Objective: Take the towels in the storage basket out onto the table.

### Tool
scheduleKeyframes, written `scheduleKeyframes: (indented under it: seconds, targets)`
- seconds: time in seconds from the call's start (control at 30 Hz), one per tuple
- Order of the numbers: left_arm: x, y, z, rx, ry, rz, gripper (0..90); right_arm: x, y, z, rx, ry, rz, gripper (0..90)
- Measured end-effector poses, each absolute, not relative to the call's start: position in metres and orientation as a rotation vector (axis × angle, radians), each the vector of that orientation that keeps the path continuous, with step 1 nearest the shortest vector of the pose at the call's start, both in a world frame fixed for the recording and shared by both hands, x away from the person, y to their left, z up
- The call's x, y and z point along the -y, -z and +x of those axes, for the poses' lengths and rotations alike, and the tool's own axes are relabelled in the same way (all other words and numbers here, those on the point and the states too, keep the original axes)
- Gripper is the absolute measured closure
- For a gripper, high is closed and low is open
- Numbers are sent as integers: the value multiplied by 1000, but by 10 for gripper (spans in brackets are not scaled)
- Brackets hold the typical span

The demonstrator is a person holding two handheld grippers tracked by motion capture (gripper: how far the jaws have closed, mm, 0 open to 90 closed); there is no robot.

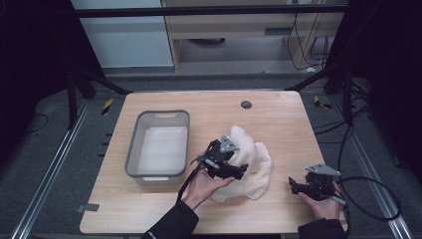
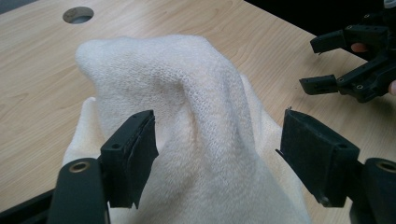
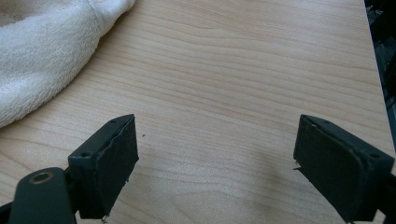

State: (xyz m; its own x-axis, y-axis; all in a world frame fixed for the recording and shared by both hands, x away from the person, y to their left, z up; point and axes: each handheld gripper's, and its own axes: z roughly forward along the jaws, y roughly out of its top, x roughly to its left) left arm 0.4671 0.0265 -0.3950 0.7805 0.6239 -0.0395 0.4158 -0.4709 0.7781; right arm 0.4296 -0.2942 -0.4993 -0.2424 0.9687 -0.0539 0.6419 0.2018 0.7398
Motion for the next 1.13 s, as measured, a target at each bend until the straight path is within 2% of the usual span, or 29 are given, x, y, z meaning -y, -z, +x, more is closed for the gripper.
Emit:
scheduleKeyframes:
  seconds: [0.4, 0.83, 1.13]
  targets:
    - [-66, 389, 456, -785, -353, 2087, 256, 295, 500, 430, -1960, -823, 1492, 122]
    - [-124, 382, 442, -845, -400, 1996, 257, 296, 501, 429, -1959, -821, 1502, 105]
    - [-172, 385, 435, -926, -478, 1947, 259, 296, 502, 428, -1950, -824, 1510, 97]
